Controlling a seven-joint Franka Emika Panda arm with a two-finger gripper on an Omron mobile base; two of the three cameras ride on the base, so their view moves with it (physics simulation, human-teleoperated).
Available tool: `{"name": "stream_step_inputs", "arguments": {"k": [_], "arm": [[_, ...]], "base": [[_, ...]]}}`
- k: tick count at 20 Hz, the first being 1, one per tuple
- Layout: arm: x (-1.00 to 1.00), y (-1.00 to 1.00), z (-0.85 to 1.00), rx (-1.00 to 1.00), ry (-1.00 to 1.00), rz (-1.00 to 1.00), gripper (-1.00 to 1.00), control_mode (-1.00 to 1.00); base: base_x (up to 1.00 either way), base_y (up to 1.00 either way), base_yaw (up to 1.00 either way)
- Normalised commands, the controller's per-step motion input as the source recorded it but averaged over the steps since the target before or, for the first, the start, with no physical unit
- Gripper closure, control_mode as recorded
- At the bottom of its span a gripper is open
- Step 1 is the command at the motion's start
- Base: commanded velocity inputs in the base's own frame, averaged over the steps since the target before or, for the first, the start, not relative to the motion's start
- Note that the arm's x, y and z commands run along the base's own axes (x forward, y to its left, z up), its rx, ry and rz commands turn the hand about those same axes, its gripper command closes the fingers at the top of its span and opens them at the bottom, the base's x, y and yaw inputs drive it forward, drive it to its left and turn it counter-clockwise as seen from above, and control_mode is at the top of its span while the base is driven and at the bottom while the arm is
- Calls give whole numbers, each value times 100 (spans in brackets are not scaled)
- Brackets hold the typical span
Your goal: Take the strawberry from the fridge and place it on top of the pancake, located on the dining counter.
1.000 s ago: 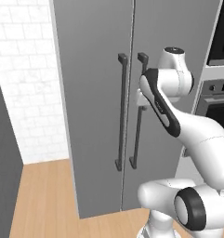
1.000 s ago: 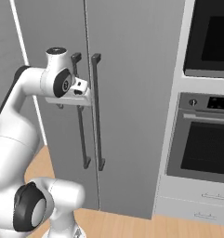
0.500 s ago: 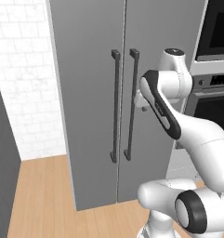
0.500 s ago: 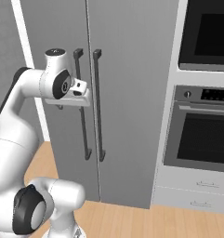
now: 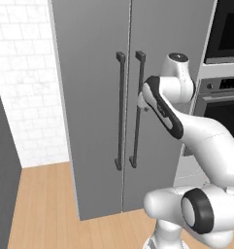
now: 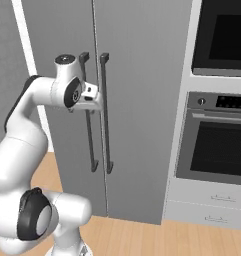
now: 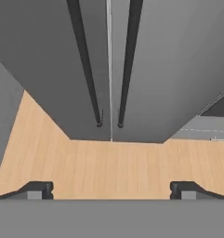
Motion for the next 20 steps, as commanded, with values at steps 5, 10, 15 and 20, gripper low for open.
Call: {"name": "stream_step_inputs", "arguments": {"k": [5,10,15,20], "arm": [[68,-4,0,0,-37,1,-100,-100],[42,-14,0,0,-41,0,-100,-100],[61,-17,0,3,-10,-1,-100,-100],[65,0,0,0,4,0,-100,-100]], "base": [[0,0,0],[0,0,0],[0,0,0],[0,0,0]]}}
